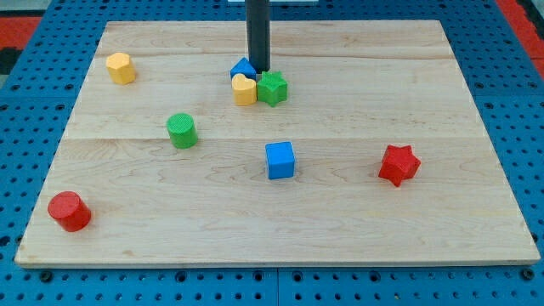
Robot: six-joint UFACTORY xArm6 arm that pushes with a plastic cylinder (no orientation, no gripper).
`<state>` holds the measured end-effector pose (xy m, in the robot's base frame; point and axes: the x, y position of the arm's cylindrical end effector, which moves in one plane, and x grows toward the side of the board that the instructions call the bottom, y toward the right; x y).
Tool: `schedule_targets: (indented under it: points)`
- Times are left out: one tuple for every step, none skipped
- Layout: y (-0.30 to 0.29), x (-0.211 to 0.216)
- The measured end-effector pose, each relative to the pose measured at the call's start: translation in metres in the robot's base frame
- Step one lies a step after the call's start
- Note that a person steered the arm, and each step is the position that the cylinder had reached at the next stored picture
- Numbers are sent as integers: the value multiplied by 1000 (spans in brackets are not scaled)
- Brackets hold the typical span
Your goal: Move the blue triangle into the yellow heart
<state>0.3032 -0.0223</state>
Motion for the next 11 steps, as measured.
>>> schedule_targets:
  points:
    - [14, -22]
    - [-33, -56]
    - [-58, -55]
    - [-19, -40]
    - [-20, -28]
    - [-31, -20]
    - [-49, -17]
    - [-38, -17]
    - [-37, -17]
    - [-54, -53]
    - [-134, -73]
